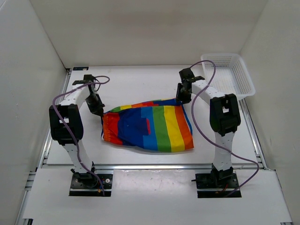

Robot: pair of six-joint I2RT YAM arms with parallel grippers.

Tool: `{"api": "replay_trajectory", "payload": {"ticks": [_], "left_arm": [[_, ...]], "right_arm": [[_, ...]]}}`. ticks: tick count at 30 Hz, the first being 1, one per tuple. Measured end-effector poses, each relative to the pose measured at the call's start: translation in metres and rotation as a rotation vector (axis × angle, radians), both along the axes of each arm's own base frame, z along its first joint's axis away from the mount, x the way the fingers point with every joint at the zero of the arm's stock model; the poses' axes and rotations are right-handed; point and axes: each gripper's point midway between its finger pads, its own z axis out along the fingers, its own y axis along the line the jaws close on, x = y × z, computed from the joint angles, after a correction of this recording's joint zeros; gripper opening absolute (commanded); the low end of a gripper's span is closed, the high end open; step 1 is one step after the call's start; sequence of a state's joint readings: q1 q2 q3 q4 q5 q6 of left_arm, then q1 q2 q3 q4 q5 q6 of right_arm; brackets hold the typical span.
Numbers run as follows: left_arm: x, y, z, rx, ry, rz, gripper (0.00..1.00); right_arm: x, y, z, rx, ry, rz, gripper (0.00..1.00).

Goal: Fold and stack the shorts
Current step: Fold the shorts

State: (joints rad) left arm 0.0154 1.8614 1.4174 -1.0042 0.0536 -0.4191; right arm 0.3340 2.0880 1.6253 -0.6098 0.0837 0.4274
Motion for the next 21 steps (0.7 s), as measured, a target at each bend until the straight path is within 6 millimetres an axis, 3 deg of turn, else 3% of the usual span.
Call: {"api": "replay_trajectory", "payload": {"ticks": [3,7,15,21], "left_arm": [[0.002,0.000,0.000,0.000,-0.003,0.000,0.10],[0.006,0.000,-0.002,0.000,-0.001,0.000,0.10],[0.007,0.001,-0.003,0.005,0.001,0.001,0.10],[0.011,0.002,0.000,0.009,-0.012,0.002,0.10]], "right_arm": [[0.000,0.002,0.000,0.010,-0.001,0.005,0.33],[0.001,0.004,0.001,0.020,-0.001,0.007,0.00],[-0.005,-0.006,-0.004,0.010,0.001,-0.027,0.00],[-0.012,-0.013,0.016,0.009,-0.043,-0.050,0.00]]}}
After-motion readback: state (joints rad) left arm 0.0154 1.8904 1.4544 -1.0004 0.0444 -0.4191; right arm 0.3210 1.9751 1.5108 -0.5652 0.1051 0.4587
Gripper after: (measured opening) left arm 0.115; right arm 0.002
